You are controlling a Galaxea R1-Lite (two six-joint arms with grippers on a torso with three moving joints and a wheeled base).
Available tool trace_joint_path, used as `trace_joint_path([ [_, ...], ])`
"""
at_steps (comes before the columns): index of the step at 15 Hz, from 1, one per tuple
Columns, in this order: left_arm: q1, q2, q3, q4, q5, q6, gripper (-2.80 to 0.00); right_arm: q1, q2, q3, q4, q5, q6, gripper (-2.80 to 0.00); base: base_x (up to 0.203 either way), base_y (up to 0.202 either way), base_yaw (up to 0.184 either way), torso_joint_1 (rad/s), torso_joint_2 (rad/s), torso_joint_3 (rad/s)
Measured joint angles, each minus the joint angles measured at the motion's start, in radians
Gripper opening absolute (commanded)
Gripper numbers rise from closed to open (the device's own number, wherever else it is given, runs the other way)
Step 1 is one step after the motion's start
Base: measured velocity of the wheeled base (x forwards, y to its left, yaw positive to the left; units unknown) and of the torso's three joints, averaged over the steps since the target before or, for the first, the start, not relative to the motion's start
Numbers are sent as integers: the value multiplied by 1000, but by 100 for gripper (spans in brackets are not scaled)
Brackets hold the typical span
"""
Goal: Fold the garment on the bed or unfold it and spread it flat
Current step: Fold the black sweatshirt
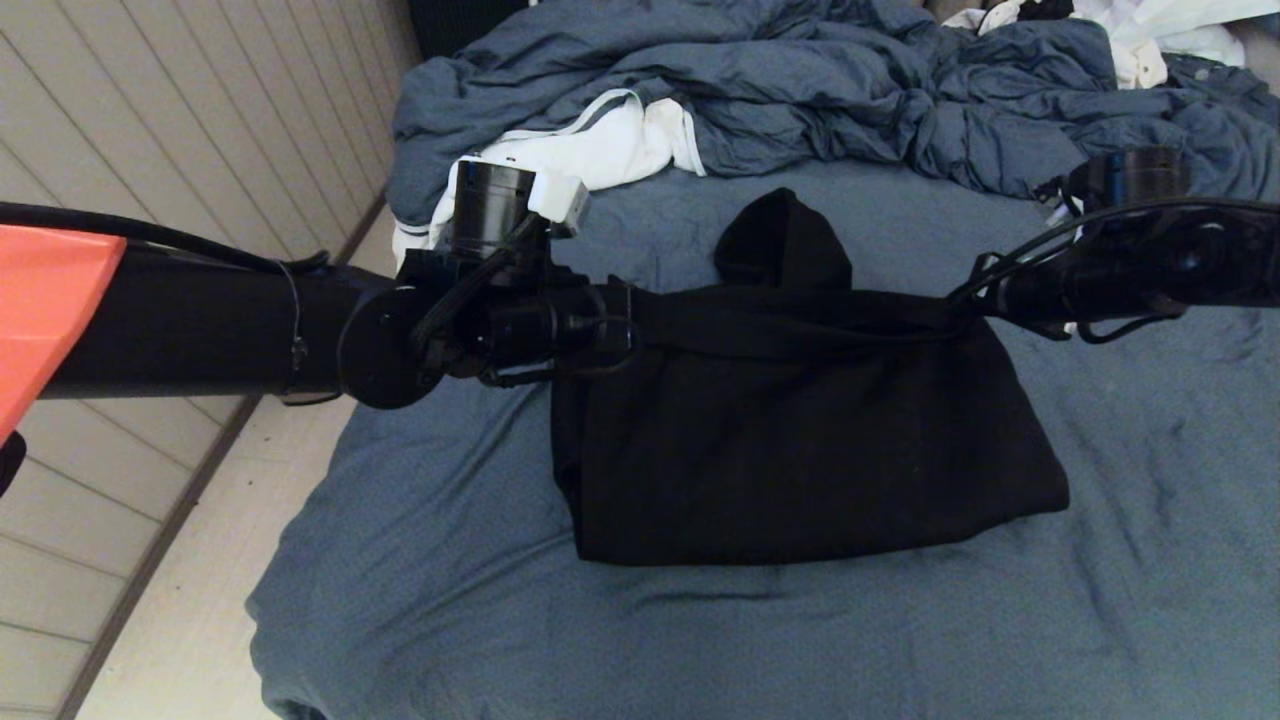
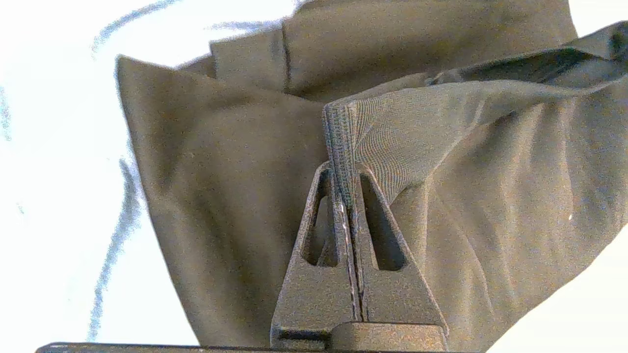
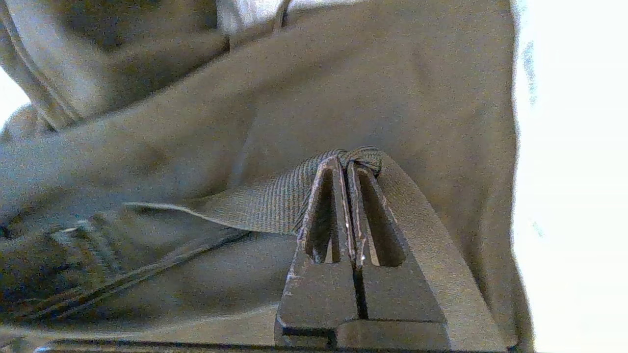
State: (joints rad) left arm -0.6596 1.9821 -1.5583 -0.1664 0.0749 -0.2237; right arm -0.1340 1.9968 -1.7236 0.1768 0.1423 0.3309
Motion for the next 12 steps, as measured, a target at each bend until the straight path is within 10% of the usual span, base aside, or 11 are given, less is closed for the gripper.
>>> trace_joint_path([
  [12, 78, 158, -302, 109, -10, 3, -280, -7, 125, -234, 26, -106, -30, -280, 0, 0, 0, 0, 0, 0],
])
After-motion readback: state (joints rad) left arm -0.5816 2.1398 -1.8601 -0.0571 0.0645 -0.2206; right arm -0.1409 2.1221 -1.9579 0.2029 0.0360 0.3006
